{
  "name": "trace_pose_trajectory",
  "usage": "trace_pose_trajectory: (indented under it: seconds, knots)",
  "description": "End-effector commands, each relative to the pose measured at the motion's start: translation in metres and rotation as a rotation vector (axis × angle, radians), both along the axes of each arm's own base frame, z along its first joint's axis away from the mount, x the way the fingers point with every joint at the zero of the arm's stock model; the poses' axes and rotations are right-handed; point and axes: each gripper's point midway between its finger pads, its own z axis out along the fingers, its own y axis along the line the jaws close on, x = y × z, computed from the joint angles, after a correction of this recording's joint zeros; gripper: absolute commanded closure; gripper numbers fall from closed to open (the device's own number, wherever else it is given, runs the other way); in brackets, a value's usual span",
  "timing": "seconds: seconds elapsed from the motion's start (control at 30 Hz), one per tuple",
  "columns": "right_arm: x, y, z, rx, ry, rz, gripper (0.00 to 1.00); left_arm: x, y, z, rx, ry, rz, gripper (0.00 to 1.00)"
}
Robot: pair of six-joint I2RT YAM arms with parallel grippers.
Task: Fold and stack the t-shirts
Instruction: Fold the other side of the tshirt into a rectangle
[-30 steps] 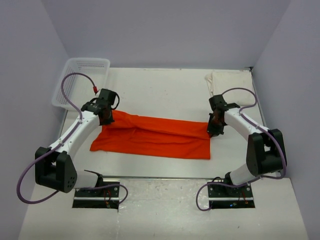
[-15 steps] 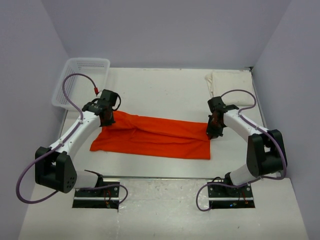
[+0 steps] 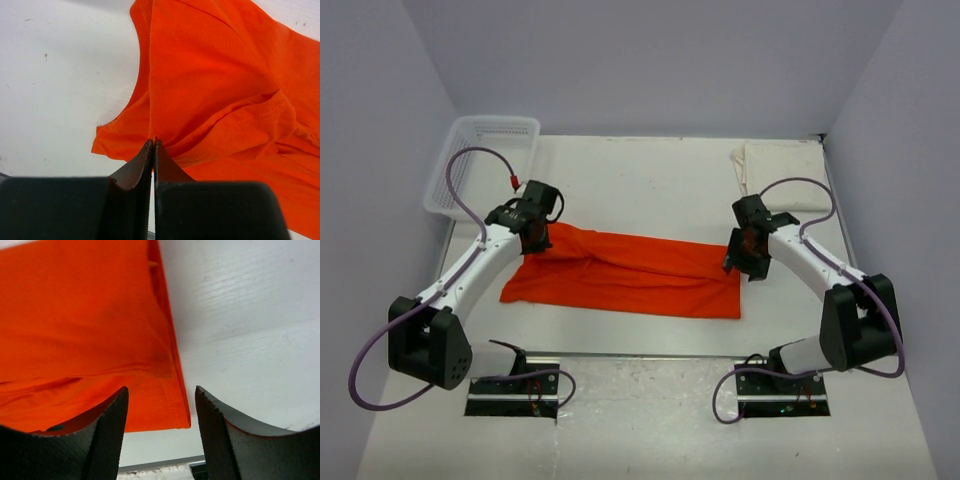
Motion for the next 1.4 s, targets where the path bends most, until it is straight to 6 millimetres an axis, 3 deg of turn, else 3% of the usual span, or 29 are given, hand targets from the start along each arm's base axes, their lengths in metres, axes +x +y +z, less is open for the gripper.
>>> trace_pose_trajectory:
  seconds: [0.0,0.03,0.1,0.13,0.2,0.23,0.3,0.33,0.43,0.47,0.53,0.57,0.63,0.67,0.73,0.83,0.87,0.9,0.93,0.97,1.0,1.03,1.07,1.1,1.13,1.2,1.37]
  knots:
    - [0.038,0.018,0.045,0.034,-0.159,0.094,0.43,-0.001,0.004,0.002,0.015,-0.029,0.032,1.0]
    - [0.054,0.032,0.057,0.076,-0.178,0.156,0.43,-0.001,0.005,0.0,0.023,-0.024,0.034,1.0]
    - [0.067,0.066,0.071,0.184,-0.187,0.247,0.46,0.0,0.004,-0.003,0.024,-0.013,0.035,1.0]
    - [0.084,0.081,0.086,0.206,-0.235,0.292,0.48,-0.001,0.004,-0.005,0.028,0.009,0.038,1.0]
    - [0.1,0.107,0.109,0.246,-0.285,0.345,0.49,-0.001,0.005,-0.006,0.035,0.017,0.048,1.0]
    - [0.104,0.113,0.101,0.243,-0.251,0.355,0.49,-0.002,0.007,-0.005,0.042,0.018,0.057,1.0]
    - [0.116,0.128,0.111,0.254,-0.27,0.383,0.48,-0.004,0.009,-0.004,0.045,0.02,0.079,0.98]
    - [0.119,0.132,0.102,0.252,-0.242,0.392,0.47,-0.006,0.008,-0.004,0.04,0.029,0.083,0.94]
    - [0.132,0.142,0.098,0.271,-0.254,0.414,0.46,-0.014,0.003,-0.008,0.0,0.057,0.108,0.66]
    - [0.133,0.145,0.096,0.278,-0.254,0.42,0.46,-0.016,0.001,-0.009,-0.019,0.06,0.129,0.43]
    - [0.14,0.152,0.096,0.299,-0.267,0.431,0.46,-0.022,-0.003,-0.006,-0.044,0.073,0.141,0.19]
    - [0.142,0.156,0.091,0.311,-0.256,0.44,0.46,-0.024,-0.004,-0.004,-0.056,0.068,0.158,0.0]
    - [0.145,0.167,0.092,0.354,-0.255,0.467,0.46,-0.026,-0.002,0.011,-0.048,0.028,0.17,0.0]
    - [0.147,0.171,0.082,0.362,-0.23,0.474,0.46,-0.024,-0.001,0.02,-0.045,-0.006,0.179,0.0]
    - [0.15,0.184,0.084,0.396,-0.222,0.507,0.51,-0.013,0.004,0.04,-0.038,-0.101,0.194,0.0]
    - [0.143,0.221,0.086,0.455,-0.196,0.593,0.62,0.008,-0.003,0.049,-0.044,-0.146,0.147,0.11]
    - [0.147,0.23,0.095,0.468,-0.216,0.616,0.67,0.014,-0.007,0.048,-0.046,-0.14,0.117,0.27]
    - [0.148,0.237,0.09,0.464,-0.209,0.631,0.72,0.02,-0.016,0.04,-0.071,-0.113,0.095,0.37]
    - [0.146,0.245,0.091,0.467,-0.207,0.651,0.74,0.031,-0.023,0.043,-0.097,-0.135,0.081,0.54]
    - [0.146,0.251,0.091,0.476,-0.205,0.665,0.78,0.037,-0.028,0.042,-0.11,-0.135,0.063,0.96]
    - [0.148,0.262,0.104,0.509,-0.223,0.698,0.84,0.042,-0.034,0.036,-0.13,-0.118,0.055,1.0]
    - [0.142,0.268,0.09,0.516,-0.161,0.708,0.89,0.05,-0.037,0.04,-0.143,-0.14,0.056,1.0]
    - [0.146,0.277,0.102,0.534,-0.184,0.734,0.94,0.056,-0.038,0.039,-0.152,-0.145,0.052,1.0]
    - [0.143,0.284,0.1,0.546,-0.169,0.754,0.97,0.066,-0.047,0.037,-0.203,-0.137,0.032,1.0]
    - [0.137,0.292,0.091,0.541,-0.141,0.77,0.98,0.072,-0.044,0.033,-0.229,-0.126,0.036,1.0]
    - [0.132,0.303,0.094,0.555,-0.141,0.797,1.0,0.087,-0.055,0.023,-0.314,-0.095,0.0,1.0]
    - [0.114,0.325,0.084,0.596,-0.117,0.836,1.0,0.108,-0.046,0.001,-0.282,-0.035,0.015,1.0]
